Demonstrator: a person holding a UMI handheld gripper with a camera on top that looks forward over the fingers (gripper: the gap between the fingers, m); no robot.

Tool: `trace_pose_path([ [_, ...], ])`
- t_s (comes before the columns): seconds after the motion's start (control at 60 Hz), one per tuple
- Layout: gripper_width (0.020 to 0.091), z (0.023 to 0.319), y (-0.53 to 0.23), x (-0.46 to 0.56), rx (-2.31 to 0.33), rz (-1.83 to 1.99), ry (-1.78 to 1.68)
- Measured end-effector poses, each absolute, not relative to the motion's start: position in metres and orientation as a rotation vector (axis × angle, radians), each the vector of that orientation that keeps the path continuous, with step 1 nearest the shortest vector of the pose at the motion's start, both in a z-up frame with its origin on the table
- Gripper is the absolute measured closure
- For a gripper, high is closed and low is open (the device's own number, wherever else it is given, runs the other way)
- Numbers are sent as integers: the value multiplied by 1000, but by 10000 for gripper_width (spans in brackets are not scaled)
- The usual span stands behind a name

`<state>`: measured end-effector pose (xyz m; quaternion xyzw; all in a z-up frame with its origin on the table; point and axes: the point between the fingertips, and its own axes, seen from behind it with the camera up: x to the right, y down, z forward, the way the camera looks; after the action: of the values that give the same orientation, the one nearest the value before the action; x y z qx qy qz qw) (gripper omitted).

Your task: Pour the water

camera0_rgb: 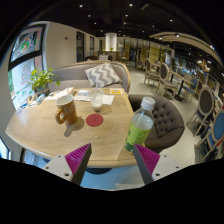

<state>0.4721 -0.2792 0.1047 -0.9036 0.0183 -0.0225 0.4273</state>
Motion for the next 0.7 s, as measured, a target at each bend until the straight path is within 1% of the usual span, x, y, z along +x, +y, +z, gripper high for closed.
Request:
trace_pose_path([
  [0.167, 251, 79, -262, 533, -2248, -57, 112],
  [0.35, 249, 64, -217, 553, -2195, -18, 110],
  [0.4, 258, 61, -206, 554, -2179, -13, 109],
  [0.45, 292, 59, -197, 555, -2163, -9, 115],
  [0.5, 344, 57, -190, 556, -2148, -3, 118],
  [0.533, 399, 55, -186, 557, -2139, -1, 118],
  [0.583, 505, 52, -181, 556, -2134, 0, 121],
  [0.617, 556, 51, -180, 559, -2128, -13, 125],
  [0.7, 583, 53, -179, 562, -2112, -22, 126],
])
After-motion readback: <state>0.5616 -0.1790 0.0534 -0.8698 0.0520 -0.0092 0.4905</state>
